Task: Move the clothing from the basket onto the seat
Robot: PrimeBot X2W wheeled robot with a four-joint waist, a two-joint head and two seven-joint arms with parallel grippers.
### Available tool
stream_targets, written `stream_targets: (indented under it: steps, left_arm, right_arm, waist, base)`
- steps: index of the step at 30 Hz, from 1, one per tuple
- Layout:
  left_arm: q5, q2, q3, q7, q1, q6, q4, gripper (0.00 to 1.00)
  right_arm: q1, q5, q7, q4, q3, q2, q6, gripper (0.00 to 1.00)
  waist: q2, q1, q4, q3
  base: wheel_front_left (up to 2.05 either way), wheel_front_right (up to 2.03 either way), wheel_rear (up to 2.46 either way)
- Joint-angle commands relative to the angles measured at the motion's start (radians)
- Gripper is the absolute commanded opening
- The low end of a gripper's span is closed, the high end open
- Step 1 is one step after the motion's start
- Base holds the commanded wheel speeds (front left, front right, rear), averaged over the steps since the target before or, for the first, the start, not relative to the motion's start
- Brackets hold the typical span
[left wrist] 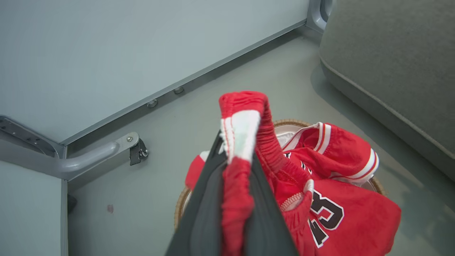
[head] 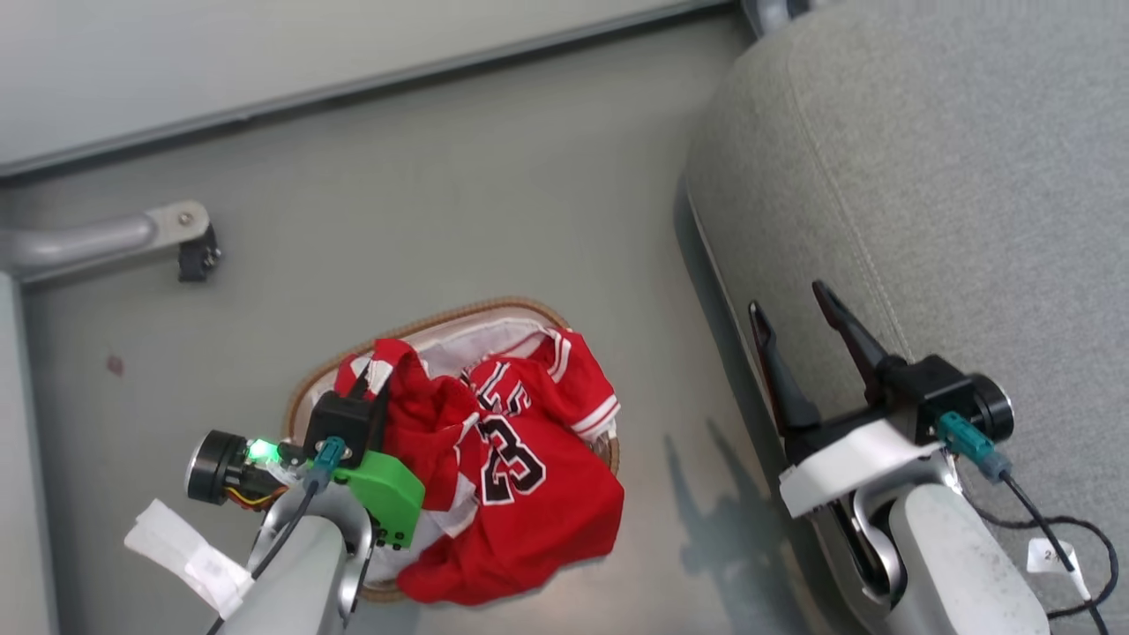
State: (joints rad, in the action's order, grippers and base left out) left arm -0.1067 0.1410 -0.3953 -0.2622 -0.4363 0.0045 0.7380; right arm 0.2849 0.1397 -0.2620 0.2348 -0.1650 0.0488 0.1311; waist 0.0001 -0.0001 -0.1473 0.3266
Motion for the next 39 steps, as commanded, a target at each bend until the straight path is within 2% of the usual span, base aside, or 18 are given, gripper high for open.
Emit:
stream_targets:
  steps: [1, 12, 25, 29, 33, 34, 39]
  left_arm:
    - [-0.005, -0.004, 0.008, -0.004, 0.030, 0.004, -0.040, 0.00]
    - [-0.017, -0.047, 0.079, -0.004, 0.125, -0.028, -0.346, 0.00]
    - [-0.043, -0.081, 0.094, -0.004, 0.078, -0.081, -0.511, 0.00]
    - [-0.049, -0.087, 0.076, -0.004, 0.064, -0.084, -0.515, 0.00]
    - [-0.057, -0.089, 0.050, -0.004, 0.055, -0.086, -0.510, 0.00]
    - [-0.064, -0.089, 0.040, -0.004, 0.042, -0.086, -0.508, 0.00]
    - [-0.082, -0.089, 0.005, -0.004, 0.014, -0.080, -0.509, 0.00]
  right_arm:
    - [-0.027, 0.003, -0.004, 0.006, 0.004, 0.004, -0.001, 1.00]
    - [-0.132, 0.007, -0.004, 0.042, -0.007, 0.004, -0.001, 1.00]
    - [-0.197, -0.001, -0.004, 0.092, -0.075, 0.004, -0.001, 1.00]
    - [-0.193, -0.010, -0.004, 0.114, -0.153, 0.004, -0.001, 1.00]
    - [-0.143, 0.023, -0.004, 0.138, -0.273, 0.004, -0.001, 1.00]
    - [-0.105, 0.034, -0.005, 0.150, -0.334, 0.005, -0.001, 1.00]
    - [0.019, 0.062, -0.004, 0.195, -0.436, 0.005, -0.001, 1.00]
  waist:
    - [-0.0001, 0.0001, 0.045, -0.118]
    - [-0.0001, 0.0001, 0.056, -0.252]
    - [-0.0001, 0.0001, 0.078, -0.307]
    - [-0.0001, 0.0001, 0.096, -0.307]
    - [-0.0001, 0.0001, 0.117, -0.298]
    - [-0.0001, 0.0001, 0.128, -0.288]
    - [-0.0001, 0.0001, 0.158, -0.260]
  base:
    - [0.00, 0.00, 0.00]
    - [0.00, 0.00, 0.00]
    - [0.00, 0.00, 0.00]
    - [0.00, 0.00, 0.00]
    - [0.00, 0.00, 0.00]
    - [0.00, 0.00, 0.00]
    - [0.00, 0.00, 0.00]
